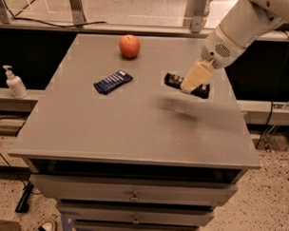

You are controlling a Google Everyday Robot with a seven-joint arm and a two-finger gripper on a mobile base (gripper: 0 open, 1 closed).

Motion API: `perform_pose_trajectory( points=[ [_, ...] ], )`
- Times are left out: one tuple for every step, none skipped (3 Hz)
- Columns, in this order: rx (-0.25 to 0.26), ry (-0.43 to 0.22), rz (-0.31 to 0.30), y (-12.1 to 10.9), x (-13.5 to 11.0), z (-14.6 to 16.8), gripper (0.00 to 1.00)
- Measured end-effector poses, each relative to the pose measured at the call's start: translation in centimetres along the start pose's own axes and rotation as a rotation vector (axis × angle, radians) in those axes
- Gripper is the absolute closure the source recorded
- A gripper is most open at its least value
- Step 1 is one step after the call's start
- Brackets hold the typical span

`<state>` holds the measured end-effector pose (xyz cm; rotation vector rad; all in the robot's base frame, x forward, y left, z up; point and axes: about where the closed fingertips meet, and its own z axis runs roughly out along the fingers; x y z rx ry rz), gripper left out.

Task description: Pick rxbar chocolate

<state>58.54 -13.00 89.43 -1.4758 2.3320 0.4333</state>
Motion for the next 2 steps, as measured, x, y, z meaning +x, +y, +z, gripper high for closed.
perform_pose_trajectory(
  points=[
    [-0.056,-0.137,0.04,2.44,-3.81,-2.75,1.0],
    [-0.056,-0.137,0.04,2.44,-3.81,-2.74,1.0]
  ],
)
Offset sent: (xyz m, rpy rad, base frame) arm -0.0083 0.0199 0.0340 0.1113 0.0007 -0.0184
